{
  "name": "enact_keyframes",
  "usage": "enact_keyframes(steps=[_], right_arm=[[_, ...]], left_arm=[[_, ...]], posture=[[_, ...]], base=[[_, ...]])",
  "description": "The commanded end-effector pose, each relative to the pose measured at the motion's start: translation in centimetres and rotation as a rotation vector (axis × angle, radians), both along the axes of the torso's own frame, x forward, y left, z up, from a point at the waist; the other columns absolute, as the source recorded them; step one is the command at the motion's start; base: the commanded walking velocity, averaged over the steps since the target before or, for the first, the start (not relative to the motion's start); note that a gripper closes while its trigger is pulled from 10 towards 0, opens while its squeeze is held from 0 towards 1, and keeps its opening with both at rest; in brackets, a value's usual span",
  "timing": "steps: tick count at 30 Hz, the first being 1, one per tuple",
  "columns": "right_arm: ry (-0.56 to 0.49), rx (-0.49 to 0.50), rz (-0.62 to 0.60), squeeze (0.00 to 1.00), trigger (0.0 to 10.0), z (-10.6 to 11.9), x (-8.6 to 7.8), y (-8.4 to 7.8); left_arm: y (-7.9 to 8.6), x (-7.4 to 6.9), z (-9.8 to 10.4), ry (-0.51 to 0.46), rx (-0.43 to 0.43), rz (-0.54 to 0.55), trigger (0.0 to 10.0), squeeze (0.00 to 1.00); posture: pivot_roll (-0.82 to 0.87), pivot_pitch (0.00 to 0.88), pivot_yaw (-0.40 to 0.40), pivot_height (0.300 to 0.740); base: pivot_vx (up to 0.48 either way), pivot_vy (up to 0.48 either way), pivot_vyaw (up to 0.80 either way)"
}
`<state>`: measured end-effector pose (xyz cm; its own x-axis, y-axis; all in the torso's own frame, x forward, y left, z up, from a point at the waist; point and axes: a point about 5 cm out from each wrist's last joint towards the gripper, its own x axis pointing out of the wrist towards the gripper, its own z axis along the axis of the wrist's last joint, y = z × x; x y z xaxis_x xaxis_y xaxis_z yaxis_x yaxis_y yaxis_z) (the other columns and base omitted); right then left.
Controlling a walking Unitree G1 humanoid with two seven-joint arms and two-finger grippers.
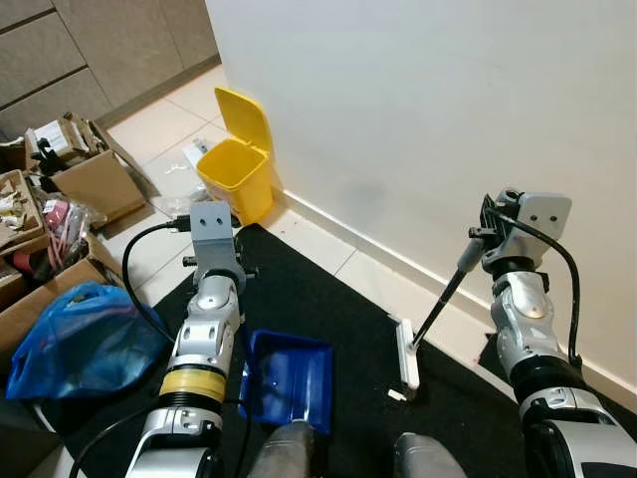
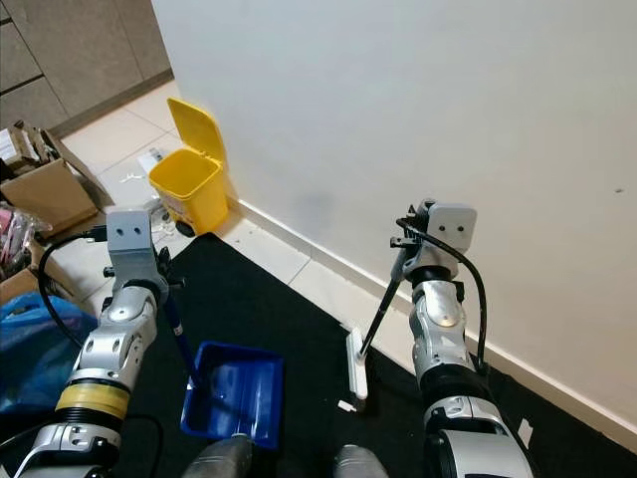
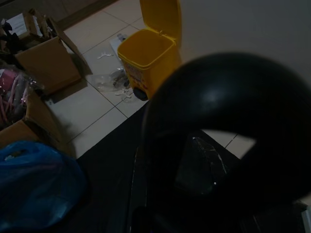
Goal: Sweep floor
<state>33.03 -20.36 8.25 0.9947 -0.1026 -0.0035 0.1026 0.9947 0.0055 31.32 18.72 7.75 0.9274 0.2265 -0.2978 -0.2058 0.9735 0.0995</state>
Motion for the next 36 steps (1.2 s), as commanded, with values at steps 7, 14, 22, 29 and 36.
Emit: enact_keyframes(steps=[7,14,22,29,36], right_arm=[[-0.013,-0.010,0.012,0.00,10.0,0.4,0.2,0.2],[-0.009,-0.017,0.030,0.00,10.0,0.3,0.1,0.1],[0.001,-0.027,0.040,0.00,10.0,0.0,-0.2,-0.1],[-0.014,-0.039,0.069,0.00,10.0,0.2,-0.4,0.2],[-0.017,-0.041,0.099,0.00,10.0,0.2,-0.5,0.5]], left_arm=[[0.3,1.0,-0.1,-0.007,-0.089,0.054,10.0,0.00],[0.1,2.1,0.5,-0.023,-0.129,0.038,10.0,0.00],[-0.4,2.4,0.1,-0.014,-0.148,0.025,10.0,0.00],[-0.8,3.0,0.2,-0.021,-0.150,0.015,10.0,0.00],[-1.2,3.4,0.3,-0.050,-0.150,-0.009,10.0,0.00]], posture=[[-0.04,0.054,0.007,0.740],[-0.06,0.079,0.007,0.740],[-0.06,0.115,0.005,0.740],[-0.07,0.148,0.005,0.740],[-0.09,0.187,0.003,0.740]], base=[[0.000,0.000,0.00],[0.000,0.000,0.00],[0.000,0.000,0.00],[0.000,0.000,0.00],[0.000,0.000,0.00]])
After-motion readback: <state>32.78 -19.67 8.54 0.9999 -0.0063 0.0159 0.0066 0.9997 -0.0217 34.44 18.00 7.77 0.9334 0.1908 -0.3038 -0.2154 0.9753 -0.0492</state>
